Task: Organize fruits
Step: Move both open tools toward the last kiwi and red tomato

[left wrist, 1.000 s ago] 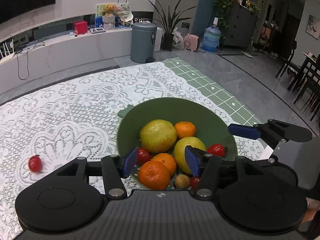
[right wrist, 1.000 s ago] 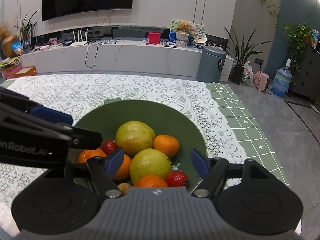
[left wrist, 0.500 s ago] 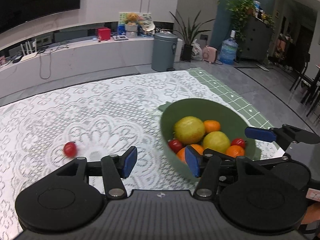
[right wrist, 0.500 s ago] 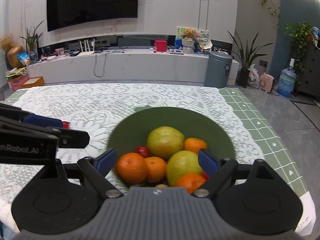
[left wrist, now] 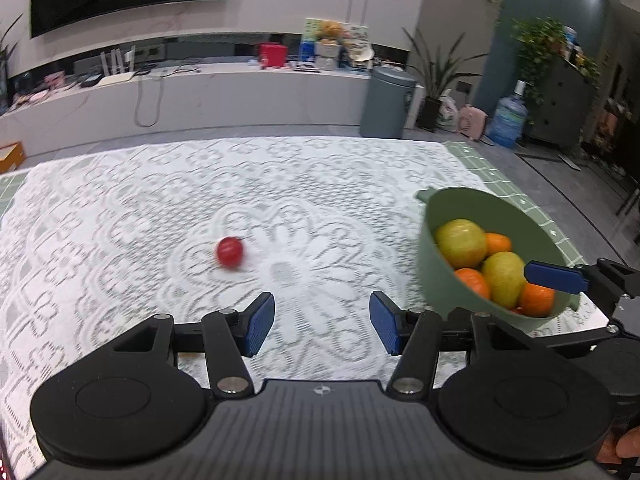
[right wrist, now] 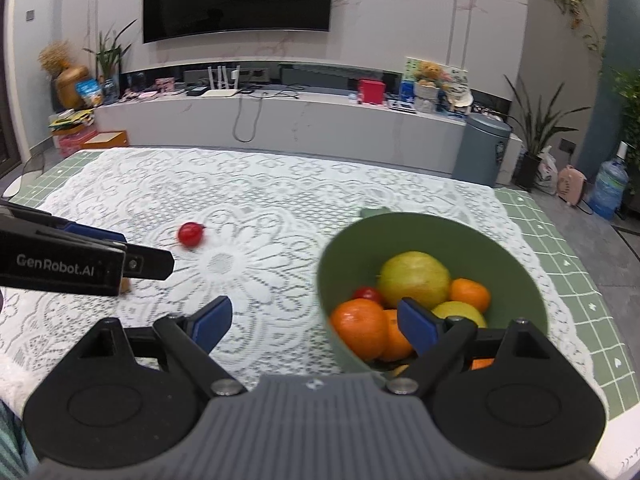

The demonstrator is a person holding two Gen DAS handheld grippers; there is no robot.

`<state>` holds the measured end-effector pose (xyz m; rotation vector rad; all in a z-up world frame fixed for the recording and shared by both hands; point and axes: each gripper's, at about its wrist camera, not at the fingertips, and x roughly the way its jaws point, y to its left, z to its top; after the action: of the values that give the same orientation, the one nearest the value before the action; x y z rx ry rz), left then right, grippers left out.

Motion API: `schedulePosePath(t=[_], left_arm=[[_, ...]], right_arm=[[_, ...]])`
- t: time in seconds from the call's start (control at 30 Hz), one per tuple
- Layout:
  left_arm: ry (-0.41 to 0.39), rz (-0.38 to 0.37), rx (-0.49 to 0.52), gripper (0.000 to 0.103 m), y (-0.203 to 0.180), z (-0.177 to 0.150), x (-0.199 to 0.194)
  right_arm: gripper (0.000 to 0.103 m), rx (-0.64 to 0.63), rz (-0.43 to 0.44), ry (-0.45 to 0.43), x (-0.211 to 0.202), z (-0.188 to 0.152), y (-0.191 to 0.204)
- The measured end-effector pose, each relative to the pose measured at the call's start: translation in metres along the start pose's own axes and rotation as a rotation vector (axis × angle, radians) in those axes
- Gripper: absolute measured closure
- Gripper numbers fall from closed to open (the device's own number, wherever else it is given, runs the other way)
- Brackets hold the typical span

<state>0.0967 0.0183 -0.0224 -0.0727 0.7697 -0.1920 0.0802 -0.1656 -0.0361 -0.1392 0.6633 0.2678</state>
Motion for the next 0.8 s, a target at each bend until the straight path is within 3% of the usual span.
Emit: schedulePosePath(t=[0.5,0.8], left_arm=[[0.001,0.053,-0.151,0.038,0.06,-0.018,-0.002],[0.013,0.053,-0.206,0.038,0.079,-0.027,0.008]], right_arm=[[0.018,-0.125,0.075,0.01,0.018,0.006,0.046],[0.031,-0.173,0.111,0.043,0.042,0.008,0.062]])
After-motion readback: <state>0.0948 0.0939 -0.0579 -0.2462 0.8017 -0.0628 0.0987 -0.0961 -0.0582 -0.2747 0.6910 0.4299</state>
